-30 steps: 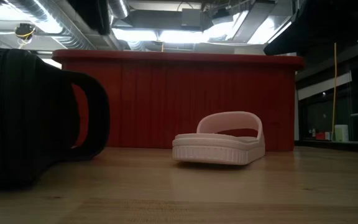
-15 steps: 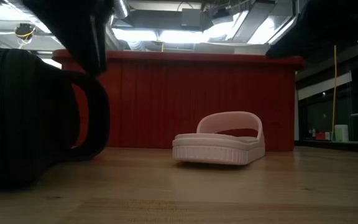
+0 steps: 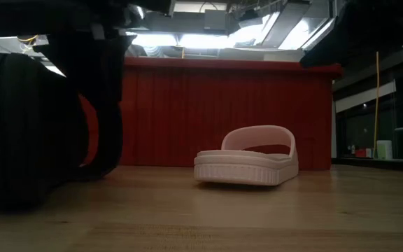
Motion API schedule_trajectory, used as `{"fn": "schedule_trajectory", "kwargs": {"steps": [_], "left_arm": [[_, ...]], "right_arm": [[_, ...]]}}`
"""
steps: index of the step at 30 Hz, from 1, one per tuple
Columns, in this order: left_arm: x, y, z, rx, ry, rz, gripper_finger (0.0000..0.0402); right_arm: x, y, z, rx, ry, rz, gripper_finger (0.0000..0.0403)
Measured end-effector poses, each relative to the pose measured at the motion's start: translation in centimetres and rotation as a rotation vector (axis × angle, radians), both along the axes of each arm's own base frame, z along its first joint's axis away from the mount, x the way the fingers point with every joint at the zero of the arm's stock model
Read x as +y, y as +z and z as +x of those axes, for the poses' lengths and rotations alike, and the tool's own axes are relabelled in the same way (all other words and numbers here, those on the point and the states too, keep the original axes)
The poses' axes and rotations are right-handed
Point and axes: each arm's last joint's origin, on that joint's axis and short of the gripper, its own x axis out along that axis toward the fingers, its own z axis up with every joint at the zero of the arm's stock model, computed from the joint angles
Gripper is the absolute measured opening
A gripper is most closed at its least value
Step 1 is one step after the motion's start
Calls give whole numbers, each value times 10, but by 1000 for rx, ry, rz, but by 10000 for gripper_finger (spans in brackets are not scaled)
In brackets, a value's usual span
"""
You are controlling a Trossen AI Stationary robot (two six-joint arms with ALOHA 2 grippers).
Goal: Pick and place slides into bin
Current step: Put the black slide into the bin
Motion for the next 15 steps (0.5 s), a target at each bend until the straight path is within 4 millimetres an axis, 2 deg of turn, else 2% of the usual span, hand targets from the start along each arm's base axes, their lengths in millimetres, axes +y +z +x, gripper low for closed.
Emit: {"fn": "schedule_trajectory", "kwargs": {"steps": [10, 15], "left_arm": [[2, 1, -6, 80, 38, -28, 162], [2, 1, -7, 87, 63, -40, 140]], "right_arm": [[0, 0, 0, 0, 0, 0, 7], [0, 0, 0, -1, 0, 0, 7]]}}
